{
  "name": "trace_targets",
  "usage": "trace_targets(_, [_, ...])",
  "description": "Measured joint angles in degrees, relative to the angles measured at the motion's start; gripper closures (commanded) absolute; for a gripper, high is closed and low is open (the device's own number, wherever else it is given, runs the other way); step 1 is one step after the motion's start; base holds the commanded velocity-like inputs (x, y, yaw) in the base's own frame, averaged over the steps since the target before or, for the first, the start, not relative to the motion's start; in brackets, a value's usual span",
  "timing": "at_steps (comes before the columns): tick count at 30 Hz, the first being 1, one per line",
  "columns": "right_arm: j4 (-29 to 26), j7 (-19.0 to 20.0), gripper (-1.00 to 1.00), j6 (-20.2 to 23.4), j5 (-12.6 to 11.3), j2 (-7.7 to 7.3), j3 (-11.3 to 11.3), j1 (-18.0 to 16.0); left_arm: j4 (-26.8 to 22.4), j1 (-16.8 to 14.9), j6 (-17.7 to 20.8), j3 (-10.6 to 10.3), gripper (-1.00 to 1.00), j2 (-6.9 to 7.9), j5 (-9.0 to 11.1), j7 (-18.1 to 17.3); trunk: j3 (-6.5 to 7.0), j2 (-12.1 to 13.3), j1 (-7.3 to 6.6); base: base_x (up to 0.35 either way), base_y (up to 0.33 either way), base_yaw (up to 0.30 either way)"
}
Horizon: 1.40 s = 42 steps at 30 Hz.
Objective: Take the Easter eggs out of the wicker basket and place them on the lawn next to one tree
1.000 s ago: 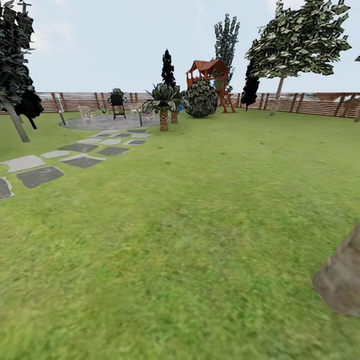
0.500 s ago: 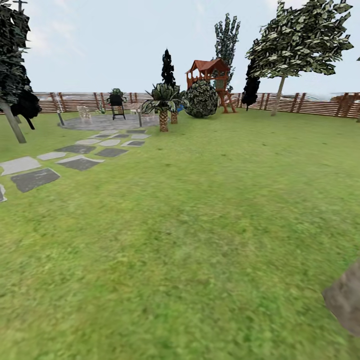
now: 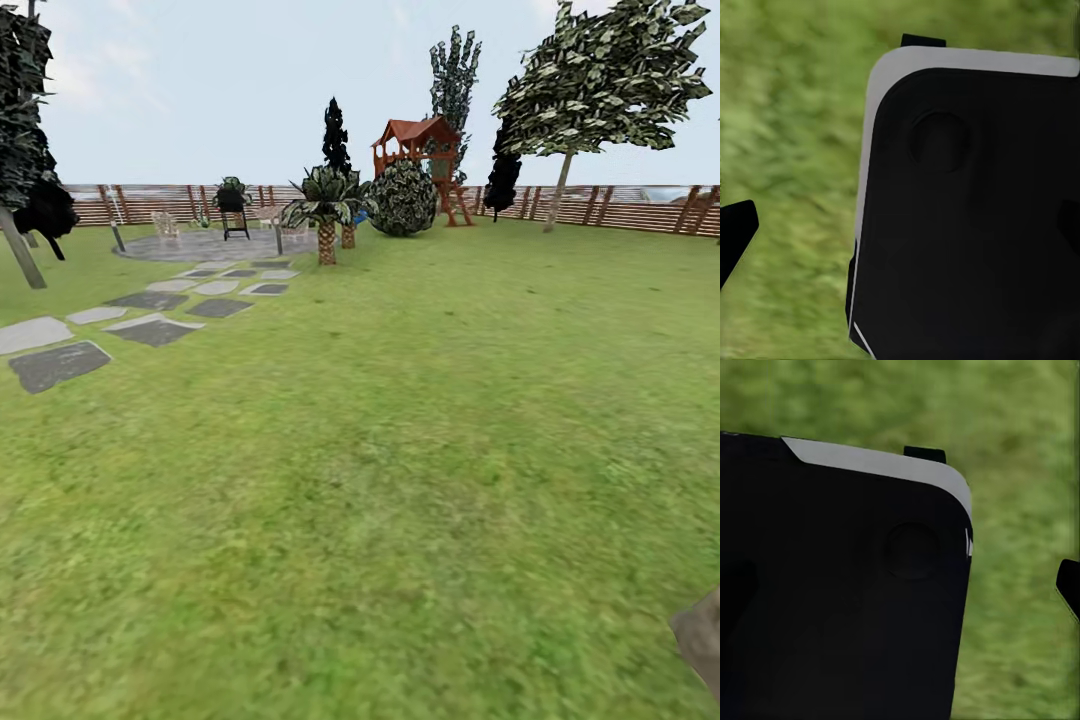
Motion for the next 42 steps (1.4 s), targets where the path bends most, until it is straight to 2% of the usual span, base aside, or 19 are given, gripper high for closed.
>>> trace_targets(15, [-0.01, 0.00, -1.00, 0.00, 0.00, -0.04, 0.00, 0.01, 0.03, -0.01, 0.00, 0.00, -1.00, 0.00, 0.01, 0.00, 0.00, 0.00, 0.00, 0.324, 0.000, -0.045])
trace_targets(42, [-0.06, 0.00, -1.00, 0.01, -0.08, -0.11, -0.08, 0.02, 0.05, -0.01, -0.01, 0.01, -1.00, 0.00, 0.01, 0.00, 0.00, 0.00, 0.00, 0.324, 0.000, -0.239])
